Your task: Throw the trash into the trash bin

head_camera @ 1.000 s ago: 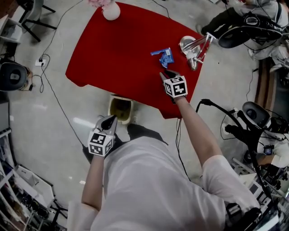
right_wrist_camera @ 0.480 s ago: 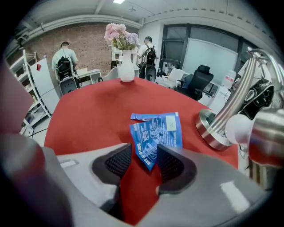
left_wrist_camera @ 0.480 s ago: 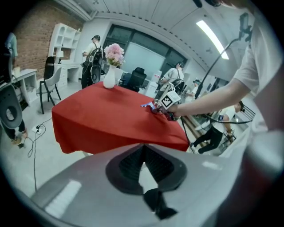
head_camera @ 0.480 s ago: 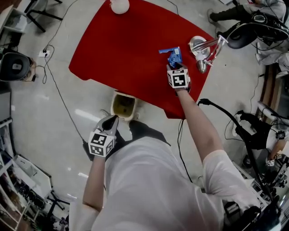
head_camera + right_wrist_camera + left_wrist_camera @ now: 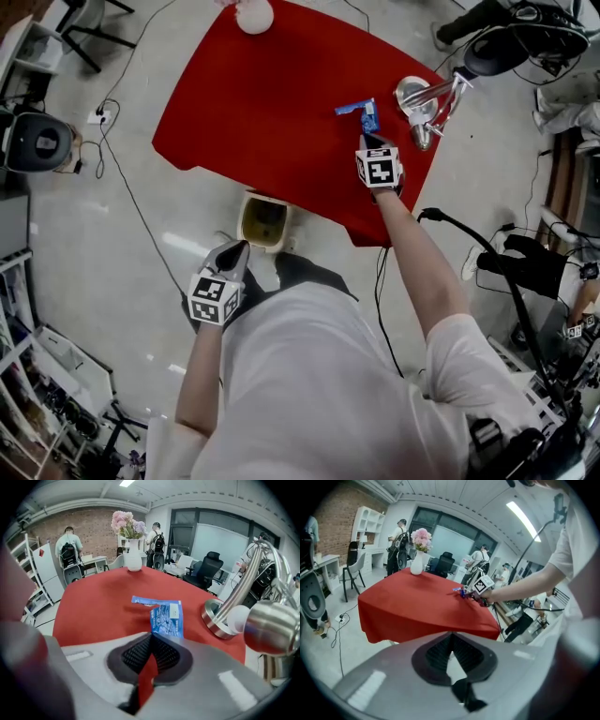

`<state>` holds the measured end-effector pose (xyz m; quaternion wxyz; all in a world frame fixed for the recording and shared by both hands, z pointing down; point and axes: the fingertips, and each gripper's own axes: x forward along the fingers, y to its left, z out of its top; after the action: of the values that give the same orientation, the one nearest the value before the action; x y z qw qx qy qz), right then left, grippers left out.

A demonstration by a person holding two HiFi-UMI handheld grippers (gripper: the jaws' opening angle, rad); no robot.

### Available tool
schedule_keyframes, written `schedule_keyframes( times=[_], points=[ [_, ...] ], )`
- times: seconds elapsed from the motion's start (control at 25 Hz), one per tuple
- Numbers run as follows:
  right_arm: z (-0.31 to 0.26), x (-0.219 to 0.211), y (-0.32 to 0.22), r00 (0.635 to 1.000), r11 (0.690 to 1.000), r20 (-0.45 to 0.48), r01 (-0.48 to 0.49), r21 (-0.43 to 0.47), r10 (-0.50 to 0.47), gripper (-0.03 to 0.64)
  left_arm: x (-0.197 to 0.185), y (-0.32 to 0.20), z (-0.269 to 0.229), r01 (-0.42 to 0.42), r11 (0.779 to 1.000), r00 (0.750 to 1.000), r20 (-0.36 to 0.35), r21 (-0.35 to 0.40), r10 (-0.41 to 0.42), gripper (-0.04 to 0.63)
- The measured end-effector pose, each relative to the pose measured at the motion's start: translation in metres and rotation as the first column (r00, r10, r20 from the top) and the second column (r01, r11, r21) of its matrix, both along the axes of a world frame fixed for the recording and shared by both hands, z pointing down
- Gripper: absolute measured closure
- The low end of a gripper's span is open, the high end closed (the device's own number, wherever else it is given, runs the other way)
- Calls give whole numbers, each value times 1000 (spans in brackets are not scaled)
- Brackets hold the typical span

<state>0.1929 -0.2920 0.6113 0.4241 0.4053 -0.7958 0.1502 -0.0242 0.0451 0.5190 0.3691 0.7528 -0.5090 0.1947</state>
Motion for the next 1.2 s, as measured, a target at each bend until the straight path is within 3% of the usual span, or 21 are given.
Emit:
schedule_keyframes(
  times=[1.2],
  points=[
    [-39, -15, 142, 998, 1000, 64, 4, -30, -2, 616, -23, 33, -11, -156, 987, 988, 0, 50, 156, 591]
  ],
)
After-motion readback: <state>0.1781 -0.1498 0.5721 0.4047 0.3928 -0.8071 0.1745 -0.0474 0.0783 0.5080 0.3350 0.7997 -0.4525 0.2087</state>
